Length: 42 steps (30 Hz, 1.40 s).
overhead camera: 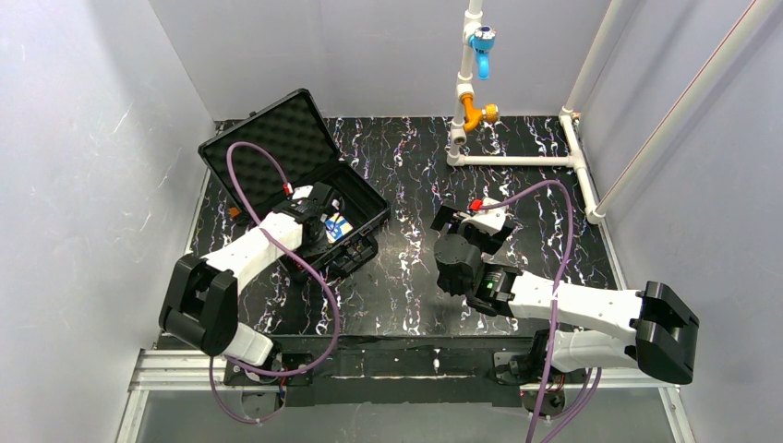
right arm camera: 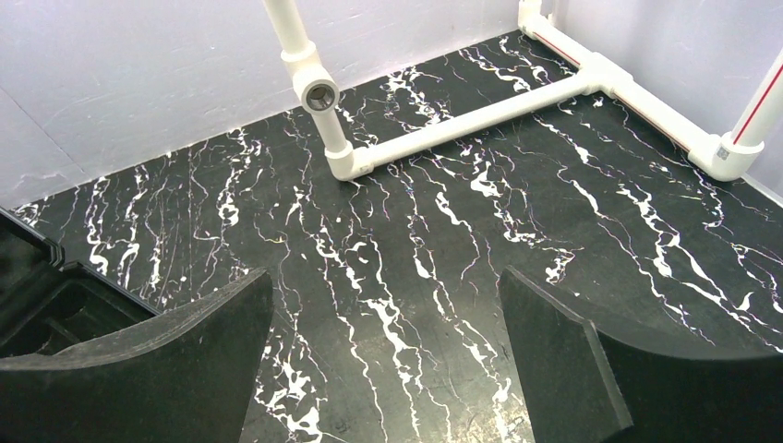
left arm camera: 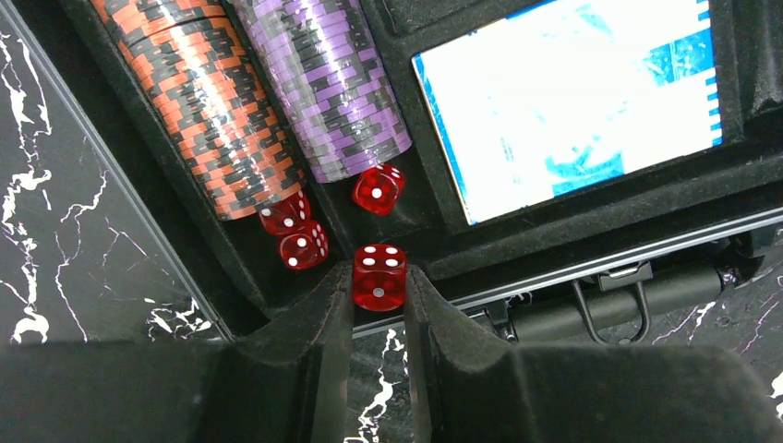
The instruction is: Pack up texas hold em set
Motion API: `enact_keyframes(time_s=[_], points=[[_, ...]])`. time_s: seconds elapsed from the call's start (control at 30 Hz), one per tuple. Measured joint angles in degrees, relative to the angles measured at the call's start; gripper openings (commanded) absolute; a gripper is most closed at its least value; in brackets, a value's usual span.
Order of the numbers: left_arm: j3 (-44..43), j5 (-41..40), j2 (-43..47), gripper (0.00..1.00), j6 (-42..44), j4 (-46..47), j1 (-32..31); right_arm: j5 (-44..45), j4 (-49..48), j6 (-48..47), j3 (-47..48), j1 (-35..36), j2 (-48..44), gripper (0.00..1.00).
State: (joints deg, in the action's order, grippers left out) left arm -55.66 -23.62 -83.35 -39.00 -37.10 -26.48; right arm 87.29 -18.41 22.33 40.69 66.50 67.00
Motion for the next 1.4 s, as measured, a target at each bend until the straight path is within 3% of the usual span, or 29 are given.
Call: enact_keyframes(time_s=[0.93,1.17,1.4], points=[[-0.7,1.9,-2.6,0.01,-0.5,1.7,1.7,0.0,-1.5,-0.7,0.0,0.3,0.0,1.0],[-0.7,2.0,-2.6,0.13,-0.4,2.4,1.8,0.0,-1.9,-1.1,0.0,0.4,0.0,1.0],[-0.7,2.0,-2.6,0.36,-0.4,2.4,1.9,0.0,-2.5,-1.3,0.0,0.5,0.0,1.0]])
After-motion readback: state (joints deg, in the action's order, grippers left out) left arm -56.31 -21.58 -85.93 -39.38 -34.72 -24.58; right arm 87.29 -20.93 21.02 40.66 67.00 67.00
